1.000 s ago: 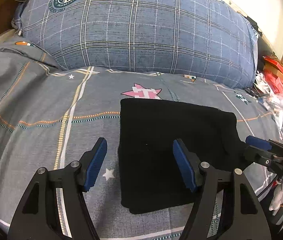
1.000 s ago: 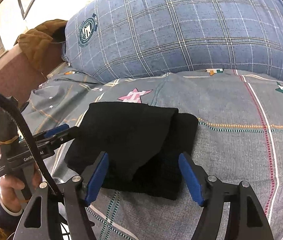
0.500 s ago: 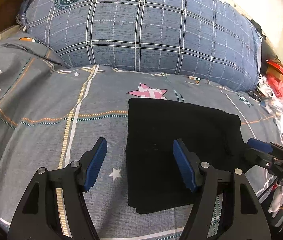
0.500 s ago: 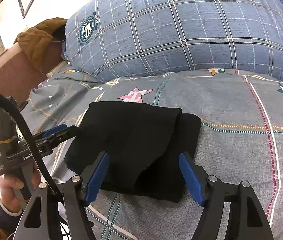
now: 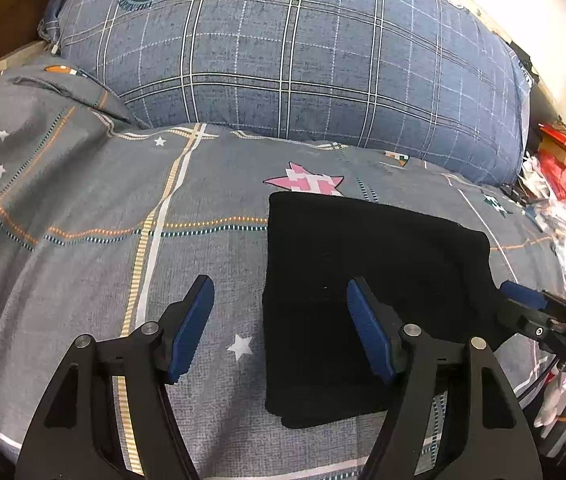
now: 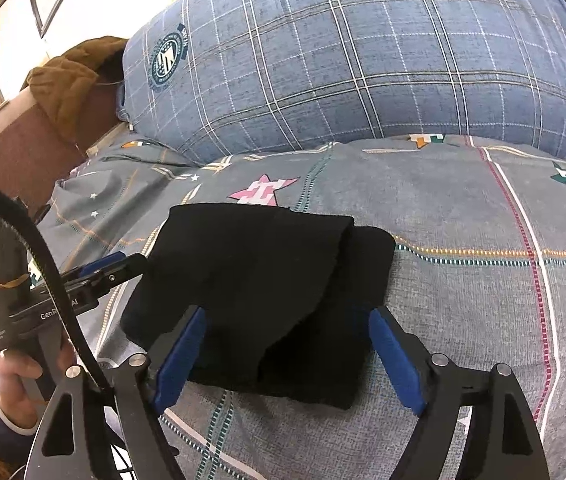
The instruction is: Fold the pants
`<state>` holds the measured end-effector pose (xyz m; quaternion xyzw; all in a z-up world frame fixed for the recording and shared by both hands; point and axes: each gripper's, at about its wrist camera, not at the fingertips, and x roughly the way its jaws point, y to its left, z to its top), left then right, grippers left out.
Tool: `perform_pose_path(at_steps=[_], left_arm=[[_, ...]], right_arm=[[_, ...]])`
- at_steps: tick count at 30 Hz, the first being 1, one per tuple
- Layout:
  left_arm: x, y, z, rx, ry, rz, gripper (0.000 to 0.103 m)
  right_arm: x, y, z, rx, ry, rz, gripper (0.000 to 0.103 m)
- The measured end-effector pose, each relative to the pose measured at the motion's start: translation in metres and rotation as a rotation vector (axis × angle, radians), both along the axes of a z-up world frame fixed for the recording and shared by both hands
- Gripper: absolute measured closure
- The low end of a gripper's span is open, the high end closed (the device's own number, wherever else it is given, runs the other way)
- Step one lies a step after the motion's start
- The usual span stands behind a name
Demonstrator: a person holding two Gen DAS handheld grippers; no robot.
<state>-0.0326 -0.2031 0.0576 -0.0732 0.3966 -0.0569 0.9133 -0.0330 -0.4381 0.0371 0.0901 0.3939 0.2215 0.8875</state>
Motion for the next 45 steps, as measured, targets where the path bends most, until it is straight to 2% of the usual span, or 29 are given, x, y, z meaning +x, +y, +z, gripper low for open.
perform_pose_path(at_steps=[11, 17, 22, 27, 31, 33, 35, 36, 37, 39, 41, 42, 45], left_arm=[[0.004, 0.005, -0.006, -0.038, 0.017, -0.019, 0.033], [0.016, 0.011, -0.016, -0.106, 0.06, -0.05, 0.027], [0.027, 0.013, -0.021, -0.162, 0.071, -0.062, 0.025], [0.034, 0.004, -0.025, -0.184, 0.061, -0.099, 0.025], [0.041, -0.002, -0.033, -0.24, 0.069, -0.136, 0.025], [0.042, -0.001, -0.037, -0.28, 0.068, -0.145, 0.025], [0.042, -0.002, -0.038, -0.275, 0.067, -0.153, 0.025], [0.042, -0.003, -0.036, -0.269, 0.073, -0.152, 0.031], [0.042, -0.004, -0.034, -0.275, 0.085, -0.153, 0.039], [0.037, -0.006, -0.027, -0.253, 0.071, -0.125, 0.049], [0.031, -0.011, -0.019, -0.212, 0.053, -0.119, 0.056], [0.029, -0.011, -0.016, -0.21, 0.047, -0.12, 0.062], [0.021, -0.016, 0.0, -0.184, 0.02, -0.132, 0.064]], right_arm=[[0.007, -0.004, -0.006, 0.026, 0.018, -0.007, 0.021], [0.019, -0.01, -0.017, 0.048, 0.046, -0.03, 0.019], [0.032, -0.011, -0.027, 0.08, 0.071, -0.023, 0.017], [0.039, -0.009, -0.035, 0.123, 0.068, -0.005, 0.012], [0.038, -0.004, -0.038, 0.126, 0.043, 0.006, 0.001], [0.038, 0.001, -0.038, 0.103, 0.027, 0.024, 0.0], [0.039, 0.003, -0.038, 0.09, 0.022, 0.031, 0.0], [0.04, 0.003, -0.037, 0.086, 0.025, 0.028, 0.001], [0.04, 0.004, -0.036, 0.07, 0.025, 0.025, 0.006], [0.037, 0.007, -0.032, 0.041, 0.004, 0.034, 0.018], [0.031, 0.005, -0.027, 0.042, -0.021, 0.022, 0.035], [0.027, 0.004, -0.024, 0.052, -0.035, 0.013, 0.037], [0.023, 0.005, -0.016, 0.052, -0.045, 0.0, 0.041]])
